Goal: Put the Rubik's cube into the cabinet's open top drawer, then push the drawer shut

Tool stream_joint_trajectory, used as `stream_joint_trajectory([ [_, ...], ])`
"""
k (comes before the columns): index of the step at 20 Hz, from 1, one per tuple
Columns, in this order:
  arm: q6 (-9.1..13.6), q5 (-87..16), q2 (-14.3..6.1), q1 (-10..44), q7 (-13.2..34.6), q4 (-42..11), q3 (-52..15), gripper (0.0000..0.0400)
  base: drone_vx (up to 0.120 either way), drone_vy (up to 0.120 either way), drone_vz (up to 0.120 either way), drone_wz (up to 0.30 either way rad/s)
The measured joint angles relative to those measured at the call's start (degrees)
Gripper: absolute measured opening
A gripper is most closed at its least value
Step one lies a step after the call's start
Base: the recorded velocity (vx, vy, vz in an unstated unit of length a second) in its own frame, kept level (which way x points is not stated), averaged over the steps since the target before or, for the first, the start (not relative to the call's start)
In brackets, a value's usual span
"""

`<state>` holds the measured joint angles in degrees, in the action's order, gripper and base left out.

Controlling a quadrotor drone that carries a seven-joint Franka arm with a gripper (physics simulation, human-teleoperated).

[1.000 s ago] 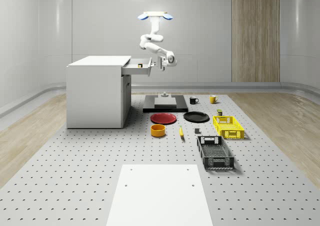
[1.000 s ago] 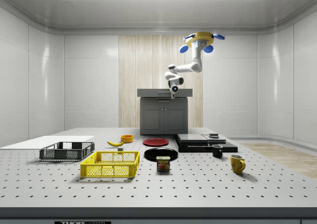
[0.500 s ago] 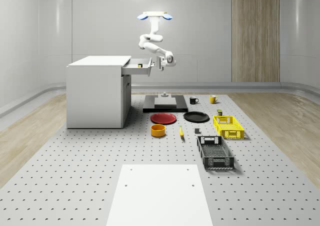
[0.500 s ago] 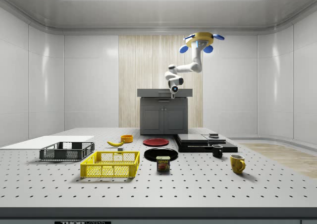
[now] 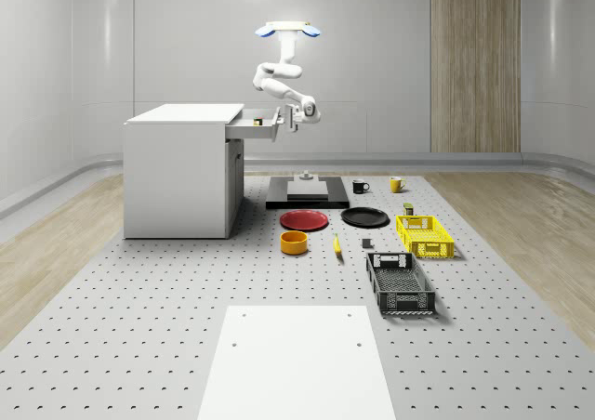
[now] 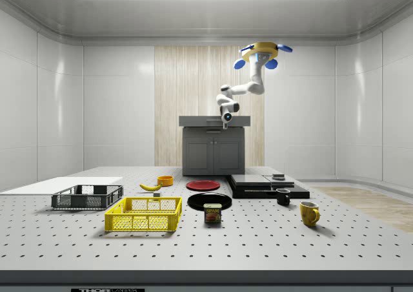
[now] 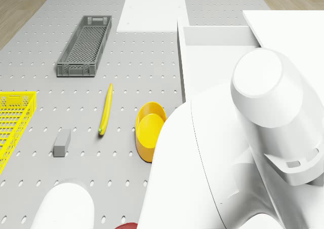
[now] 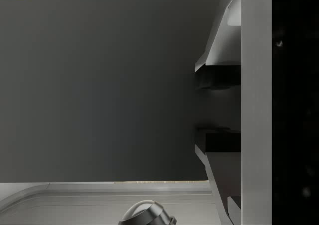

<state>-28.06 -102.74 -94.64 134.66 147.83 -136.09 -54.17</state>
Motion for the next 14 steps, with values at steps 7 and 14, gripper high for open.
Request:
stream_joint_trajectory([
  [7,-0.1,-7.5,-1.2,-6.2,-5.0,-3.6,1.6,0.0105,0.000,0.000,0.000,0.000],
  [14,0.0,-16.9,-1.8,-12.9,-11.1,-6.7,3.4,0.0105,0.000,0.000,0.000,0.000],
])
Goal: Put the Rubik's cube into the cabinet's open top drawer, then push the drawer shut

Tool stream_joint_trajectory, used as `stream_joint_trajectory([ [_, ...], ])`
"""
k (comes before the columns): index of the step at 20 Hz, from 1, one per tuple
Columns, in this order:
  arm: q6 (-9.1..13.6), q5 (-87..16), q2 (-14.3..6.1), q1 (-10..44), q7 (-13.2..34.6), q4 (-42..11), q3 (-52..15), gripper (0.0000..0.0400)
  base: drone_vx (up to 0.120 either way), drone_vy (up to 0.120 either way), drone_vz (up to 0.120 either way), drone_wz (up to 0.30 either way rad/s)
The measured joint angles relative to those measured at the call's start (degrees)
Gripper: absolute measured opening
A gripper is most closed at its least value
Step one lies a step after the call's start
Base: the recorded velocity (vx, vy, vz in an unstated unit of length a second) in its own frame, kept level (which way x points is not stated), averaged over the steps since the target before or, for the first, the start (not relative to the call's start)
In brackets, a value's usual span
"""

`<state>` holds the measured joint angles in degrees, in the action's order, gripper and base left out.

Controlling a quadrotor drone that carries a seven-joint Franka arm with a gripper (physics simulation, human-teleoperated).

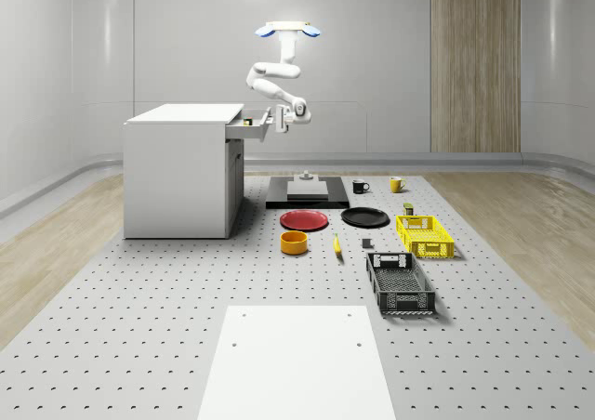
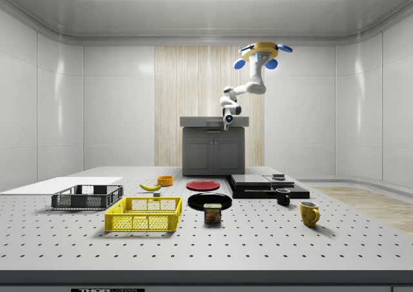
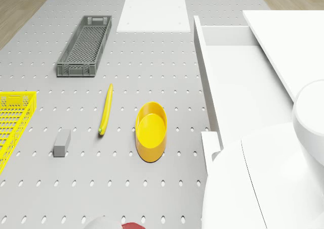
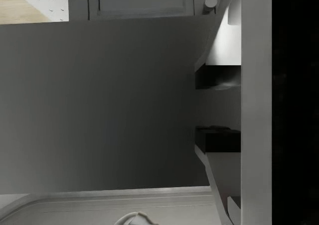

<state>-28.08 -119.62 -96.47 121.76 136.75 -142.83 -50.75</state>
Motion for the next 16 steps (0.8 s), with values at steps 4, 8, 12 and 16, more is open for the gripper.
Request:
stream_joint_trajectory([
  [4,-0.2,-7.8,-0.4,-4.5,-7.3,-1.1,0.5,0.0105,0.000,0.000,0.000,0.000],
  [8,-0.9,-15.9,-0.6,-9.0,-13.9,-2.1,1.3,0.0105,0.000,0.000,0.000,0.000],
  [12,-2.1,-20.6,-0.8,-12.1,-13.8,-3.1,3.8,0.0106,0.000,0.000,0.000,0.000],
  [16,-3.5,-28.1,-0.9,-16.0,-21.0,-2.9,4.2,0.0105,0.000,0.000,0.000,0.000],
])
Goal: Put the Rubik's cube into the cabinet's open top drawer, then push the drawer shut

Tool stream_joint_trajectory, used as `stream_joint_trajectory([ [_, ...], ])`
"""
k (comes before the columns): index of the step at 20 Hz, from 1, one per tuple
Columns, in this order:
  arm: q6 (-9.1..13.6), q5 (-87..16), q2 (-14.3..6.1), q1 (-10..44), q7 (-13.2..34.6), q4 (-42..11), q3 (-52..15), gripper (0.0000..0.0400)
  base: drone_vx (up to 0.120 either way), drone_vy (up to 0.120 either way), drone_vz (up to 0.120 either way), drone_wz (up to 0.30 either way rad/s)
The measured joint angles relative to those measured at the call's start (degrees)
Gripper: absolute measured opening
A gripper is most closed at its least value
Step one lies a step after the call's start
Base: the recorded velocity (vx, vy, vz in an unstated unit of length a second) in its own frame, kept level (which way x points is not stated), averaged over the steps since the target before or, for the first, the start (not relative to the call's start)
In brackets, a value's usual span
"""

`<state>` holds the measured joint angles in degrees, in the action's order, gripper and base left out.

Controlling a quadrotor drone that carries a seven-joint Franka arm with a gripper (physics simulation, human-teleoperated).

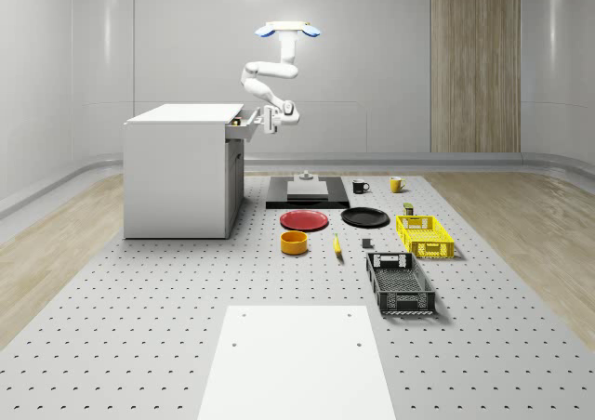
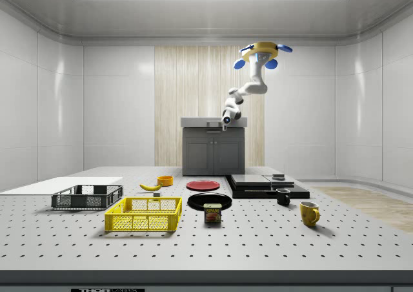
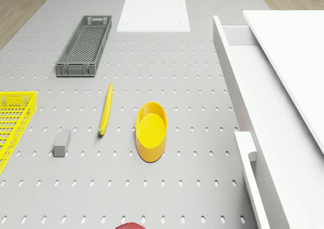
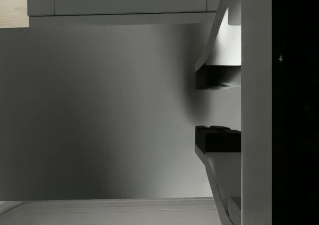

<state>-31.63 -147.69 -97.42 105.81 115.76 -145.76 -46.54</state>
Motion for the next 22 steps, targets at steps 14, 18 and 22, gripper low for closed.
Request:
stream_joint_trajectory([
  [14,-8.8,-14.4,-0.5,-7.8,-10.9,4.7,2.6,0.0105,0.000,0.000,0.000,0.000],
  [18,-11.4,-14.6,-0.7,-7.4,-9.2,7.2,4.1,0.0105,0.000,0.090,0.000,0.000],
  [22,-13.1,-15.6,-0.8,-7.8,-11.6,8.8,3.5,0.0105,0.000,0.120,0.000,0.000],
])
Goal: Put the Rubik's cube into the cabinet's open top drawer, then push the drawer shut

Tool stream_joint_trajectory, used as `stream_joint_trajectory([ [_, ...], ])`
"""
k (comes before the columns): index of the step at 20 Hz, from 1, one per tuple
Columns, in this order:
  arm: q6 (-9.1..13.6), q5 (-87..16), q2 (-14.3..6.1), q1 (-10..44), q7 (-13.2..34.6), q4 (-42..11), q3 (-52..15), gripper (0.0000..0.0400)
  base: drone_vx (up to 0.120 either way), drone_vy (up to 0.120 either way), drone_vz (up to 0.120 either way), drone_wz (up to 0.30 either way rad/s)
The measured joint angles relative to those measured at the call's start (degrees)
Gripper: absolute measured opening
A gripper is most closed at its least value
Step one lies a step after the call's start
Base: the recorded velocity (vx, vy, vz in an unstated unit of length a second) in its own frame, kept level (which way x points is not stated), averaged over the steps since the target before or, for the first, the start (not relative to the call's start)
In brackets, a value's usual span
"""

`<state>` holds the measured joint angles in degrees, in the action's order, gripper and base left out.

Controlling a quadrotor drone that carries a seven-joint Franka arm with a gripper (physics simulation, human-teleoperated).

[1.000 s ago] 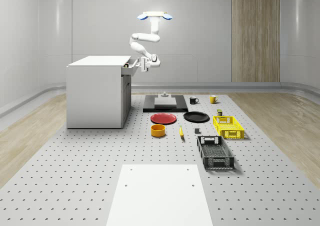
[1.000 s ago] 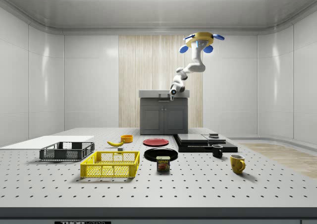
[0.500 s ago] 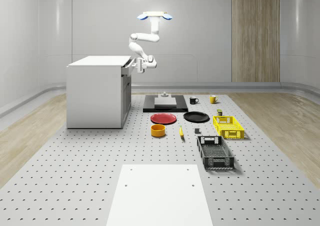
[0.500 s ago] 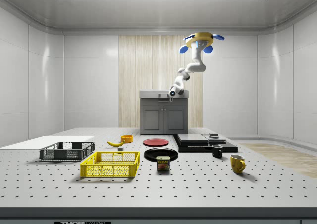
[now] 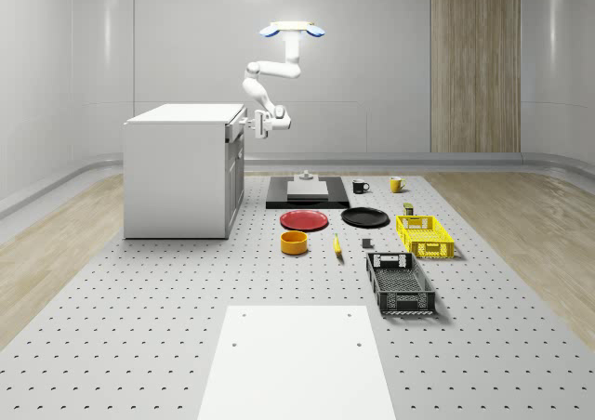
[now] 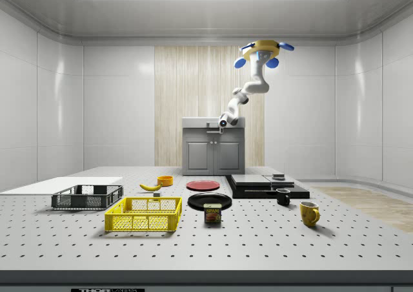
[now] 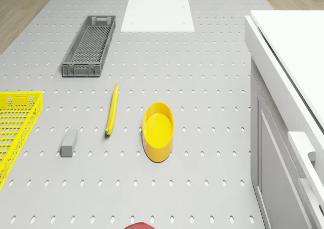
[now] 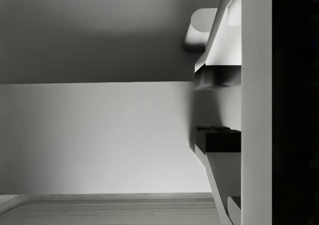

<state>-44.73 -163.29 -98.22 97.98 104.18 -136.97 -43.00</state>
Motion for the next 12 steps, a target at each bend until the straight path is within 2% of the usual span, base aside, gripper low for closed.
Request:
stream_joint_trajectory([
  [4,-1.1,-0.6,-0.1,-0.3,-1.5,1.0,-0.5,0.0105,0.000,0.120,0.000,0.000],
  [12,-2.1,-1.1,-0.2,-0.6,-2.9,1.9,-1.1,0.0105,0.000,0.005,0.000,0.000],
])
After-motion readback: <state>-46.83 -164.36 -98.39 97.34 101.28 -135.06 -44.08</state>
